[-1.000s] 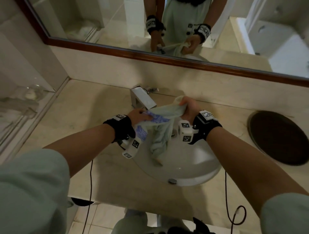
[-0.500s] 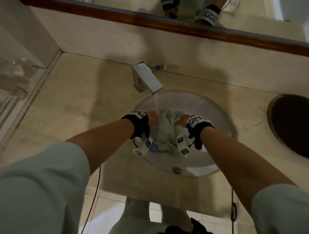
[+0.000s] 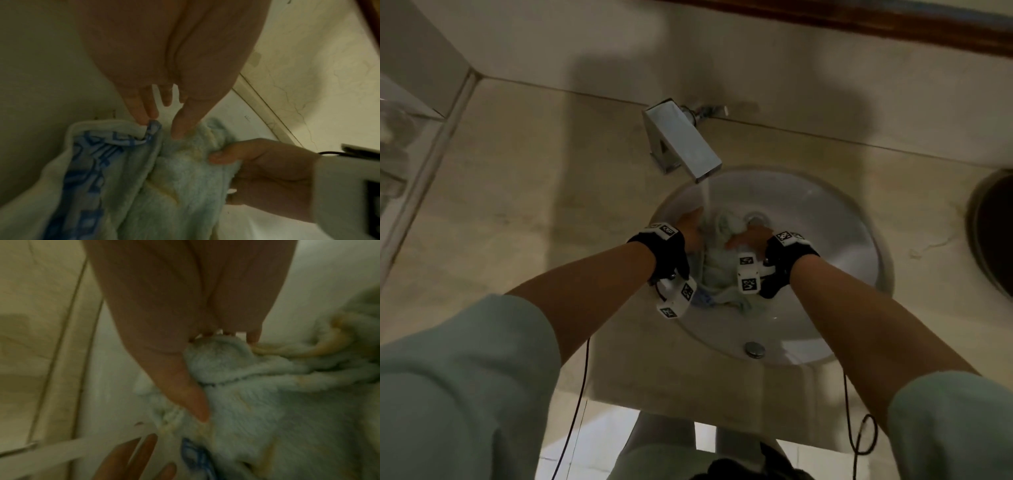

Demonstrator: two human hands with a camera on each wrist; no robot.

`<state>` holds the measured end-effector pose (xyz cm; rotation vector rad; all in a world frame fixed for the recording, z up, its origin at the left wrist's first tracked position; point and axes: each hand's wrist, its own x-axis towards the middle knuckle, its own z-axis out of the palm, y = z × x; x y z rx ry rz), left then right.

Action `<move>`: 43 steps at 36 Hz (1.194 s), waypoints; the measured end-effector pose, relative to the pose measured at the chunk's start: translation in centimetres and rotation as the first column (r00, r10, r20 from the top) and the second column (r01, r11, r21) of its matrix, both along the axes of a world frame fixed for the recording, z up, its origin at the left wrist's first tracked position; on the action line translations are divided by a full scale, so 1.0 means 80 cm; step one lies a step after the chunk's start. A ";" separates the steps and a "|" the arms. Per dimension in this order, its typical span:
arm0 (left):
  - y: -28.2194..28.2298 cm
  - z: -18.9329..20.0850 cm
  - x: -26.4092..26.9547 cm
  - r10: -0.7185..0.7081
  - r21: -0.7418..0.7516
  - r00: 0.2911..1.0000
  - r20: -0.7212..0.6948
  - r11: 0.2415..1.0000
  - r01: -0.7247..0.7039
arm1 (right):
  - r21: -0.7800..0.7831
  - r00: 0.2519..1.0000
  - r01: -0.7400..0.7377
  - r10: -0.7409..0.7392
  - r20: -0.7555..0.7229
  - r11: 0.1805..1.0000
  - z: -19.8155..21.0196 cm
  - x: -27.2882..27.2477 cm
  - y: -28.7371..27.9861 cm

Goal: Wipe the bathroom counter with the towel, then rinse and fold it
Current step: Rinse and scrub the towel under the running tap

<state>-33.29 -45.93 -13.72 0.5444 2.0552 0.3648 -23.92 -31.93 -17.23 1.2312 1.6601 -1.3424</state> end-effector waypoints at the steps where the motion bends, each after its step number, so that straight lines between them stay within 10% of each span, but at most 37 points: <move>1: 0.000 0.005 0.001 -0.004 0.019 1.000 -0.022 1.000 0.004 | -0.009 0.999 0.029 -0.029 -0.020 1.000 0.003 -0.001 0.000; 10: -0.005 0.036 -0.017 -0.133 0.067 0.969 0.207 0.990 0.121 | -0.220 0.937 0.151 -0.210 -0.280 0.964 0.091 0.018 -0.002; 18: -0.019 0.084 -0.039 0.003 0.292 0.997 0.075 0.956 -0.024 | -0.325 0.801 0.258 -0.390 -0.454 0.910 0.134 0.025 0.004; 22: -0.034 0.089 -0.036 -0.136 0.134 0.977 -0.167 0.978 0.159 | -0.366 0.783 0.210 -0.380 -0.492 0.907 0.131 0.032 -0.013; 28: -0.039 0.064 -0.012 -0.391 -0.158 0.862 -0.324 0.920 0.358 | 0.035 0.960 0.023 -0.012 -0.281 0.999 0.060 0.044 -0.034; 34: -0.012 0.018 0.002 -0.494 -0.187 0.833 -0.250 0.868 0.459 | 0.322 0.959 -0.010 0.100 -0.264 0.947 0.027 0.040 -0.026; 37: 0.000 -0.091 -0.024 -0.562 -0.335 0.812 -0.156 0.803 0.492 | 0.364 0.916 -0.121 0.245 -0.318 0.923 0.021 0.028 -0.030; 43: -0.012 0.017 0.021 -0.665 -0.484 0.737 -0.120 0.687 0.542 | 0.431 0.692 -0.664 0.721 0.045 0.610 -0.024 0.007 -0.047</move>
